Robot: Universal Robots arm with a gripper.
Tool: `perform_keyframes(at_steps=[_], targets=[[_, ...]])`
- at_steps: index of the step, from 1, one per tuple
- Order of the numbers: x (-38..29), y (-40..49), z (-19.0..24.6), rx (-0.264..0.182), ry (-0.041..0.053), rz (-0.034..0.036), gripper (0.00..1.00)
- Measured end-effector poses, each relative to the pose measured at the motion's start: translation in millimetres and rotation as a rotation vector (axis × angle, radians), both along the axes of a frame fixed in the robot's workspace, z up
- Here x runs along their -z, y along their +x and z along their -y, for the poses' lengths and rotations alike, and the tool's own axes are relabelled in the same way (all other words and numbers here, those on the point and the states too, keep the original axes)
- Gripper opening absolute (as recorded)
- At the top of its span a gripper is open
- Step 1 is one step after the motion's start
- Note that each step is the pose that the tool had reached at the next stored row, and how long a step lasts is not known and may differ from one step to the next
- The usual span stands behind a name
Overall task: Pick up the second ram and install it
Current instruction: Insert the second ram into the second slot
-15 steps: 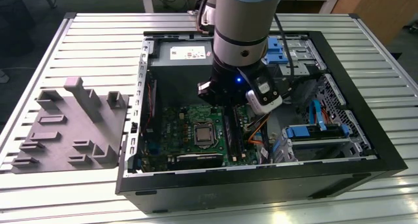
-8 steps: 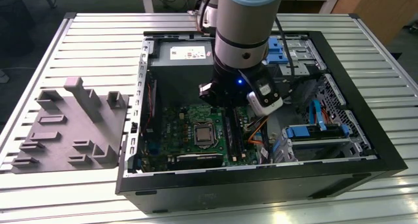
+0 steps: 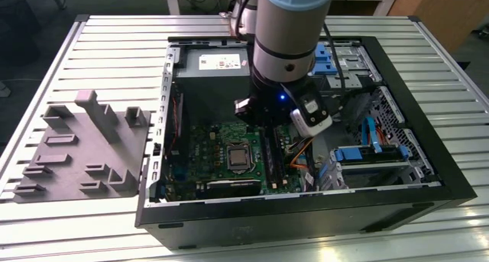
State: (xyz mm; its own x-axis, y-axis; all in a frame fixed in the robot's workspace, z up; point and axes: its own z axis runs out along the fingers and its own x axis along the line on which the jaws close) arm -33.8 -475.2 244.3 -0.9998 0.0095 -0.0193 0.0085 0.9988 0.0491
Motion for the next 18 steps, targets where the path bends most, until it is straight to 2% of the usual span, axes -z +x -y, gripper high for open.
perform_keyframes(at_steps=[6,18], targets=[[2.7,1.0,0.5,0.0,-0.0001,-0.0001,0.12],[3.1,1.1,2.3,0.0,-0.0001,0.0,0.12]])
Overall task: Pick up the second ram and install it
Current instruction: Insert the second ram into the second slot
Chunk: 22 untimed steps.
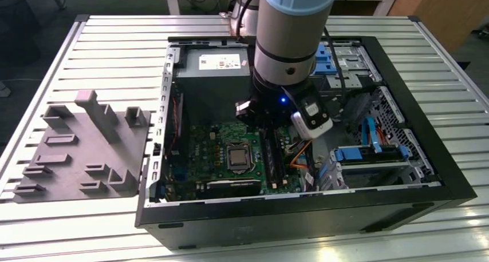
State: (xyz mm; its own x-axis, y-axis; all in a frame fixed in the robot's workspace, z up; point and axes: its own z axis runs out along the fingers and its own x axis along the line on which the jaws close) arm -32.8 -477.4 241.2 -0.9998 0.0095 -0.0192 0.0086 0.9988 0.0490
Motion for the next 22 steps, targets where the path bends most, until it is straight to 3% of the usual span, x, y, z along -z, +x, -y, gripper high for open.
perform_keyframes(at_steps=[22], targets=[[0.5,0.0,5.0,0.0,0.0001,0.0001,0.12]])
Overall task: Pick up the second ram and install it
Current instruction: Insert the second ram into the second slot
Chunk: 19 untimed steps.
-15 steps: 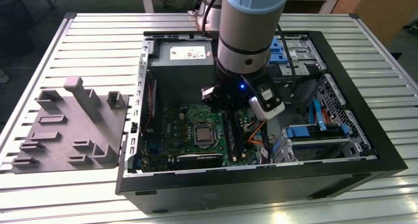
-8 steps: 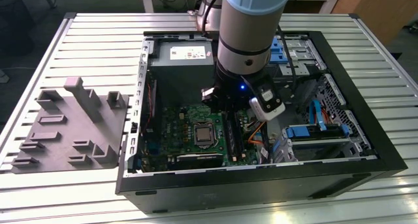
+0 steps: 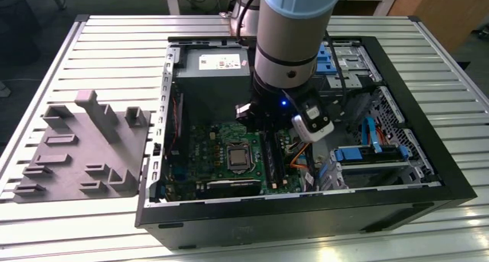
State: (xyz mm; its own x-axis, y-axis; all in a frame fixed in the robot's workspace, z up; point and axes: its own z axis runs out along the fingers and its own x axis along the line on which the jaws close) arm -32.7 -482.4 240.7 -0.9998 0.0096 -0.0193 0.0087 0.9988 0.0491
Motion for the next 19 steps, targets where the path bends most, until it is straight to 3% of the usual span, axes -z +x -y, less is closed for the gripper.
perform_keyframes(at_steps=[19], targets=[[1.1,4.3,1.9,0.006,0.0,0.0,0.12]])
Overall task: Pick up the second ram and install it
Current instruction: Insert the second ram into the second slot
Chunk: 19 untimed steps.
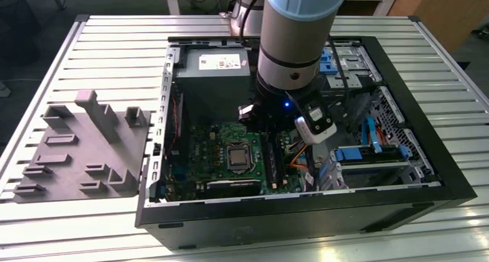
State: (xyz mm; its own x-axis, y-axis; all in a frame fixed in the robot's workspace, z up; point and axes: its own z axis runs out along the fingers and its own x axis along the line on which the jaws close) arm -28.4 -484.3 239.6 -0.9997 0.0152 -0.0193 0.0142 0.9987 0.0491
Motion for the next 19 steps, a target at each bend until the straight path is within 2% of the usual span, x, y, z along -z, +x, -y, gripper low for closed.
perform_keyframes(at_steps=[10,19], targets=[[0.2,2.2,0.0,0.002,-0.0001,0.0,0.12],[4.8,2.2,0.0,0.002,0.0,0.0,0.12]])
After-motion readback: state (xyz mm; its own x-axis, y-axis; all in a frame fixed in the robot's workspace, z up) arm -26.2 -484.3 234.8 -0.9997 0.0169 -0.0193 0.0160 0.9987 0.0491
